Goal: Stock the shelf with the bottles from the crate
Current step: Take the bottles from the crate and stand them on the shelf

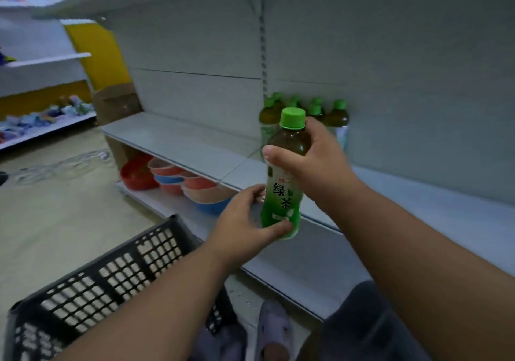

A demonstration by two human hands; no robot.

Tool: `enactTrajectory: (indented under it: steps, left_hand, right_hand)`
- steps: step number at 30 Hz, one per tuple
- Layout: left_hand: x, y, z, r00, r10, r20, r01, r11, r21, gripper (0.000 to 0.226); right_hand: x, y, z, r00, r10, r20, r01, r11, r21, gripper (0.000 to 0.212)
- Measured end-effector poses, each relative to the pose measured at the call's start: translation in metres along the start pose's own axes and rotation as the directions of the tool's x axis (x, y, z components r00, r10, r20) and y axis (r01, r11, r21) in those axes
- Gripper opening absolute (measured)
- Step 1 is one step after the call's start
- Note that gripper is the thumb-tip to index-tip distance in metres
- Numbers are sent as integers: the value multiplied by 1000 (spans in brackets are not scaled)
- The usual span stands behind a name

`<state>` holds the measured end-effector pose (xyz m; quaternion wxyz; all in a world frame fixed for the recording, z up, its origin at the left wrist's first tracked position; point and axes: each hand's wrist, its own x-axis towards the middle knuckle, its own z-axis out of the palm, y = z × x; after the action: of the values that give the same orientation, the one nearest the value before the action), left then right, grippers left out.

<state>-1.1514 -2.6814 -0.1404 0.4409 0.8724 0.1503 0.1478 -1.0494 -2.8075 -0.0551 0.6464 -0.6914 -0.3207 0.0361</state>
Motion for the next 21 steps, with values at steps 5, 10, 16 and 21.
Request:
enactTrajectory:
  steps: [5, 10, 16, 21]
  left_hand:
    - [55, 11, 47, 990, 78, 120, -76, 997, -21, 106]
    - [118, -5, 89, 971, 122, 205, -147, 983, 110, 114]
    - [178, -39, 126, 955, 68, 289, -152, 948, 278, 121]
    - [203, -56, 144, 960, 165, 226, -245, 885, 397, 116]
  right_hand:
    - [15, 24, -52, 984, 63, -167, -71, 997, -41, 51]
    - [47, 67, -80, 956, 99, -275, -118, 992, -52, 49]
    - [88, 125, -76, 941, 123, -314, -186, 966, -178, 41]
    - [102, 151, -69, 916, 136, -378, -244, 936, -255, 51]
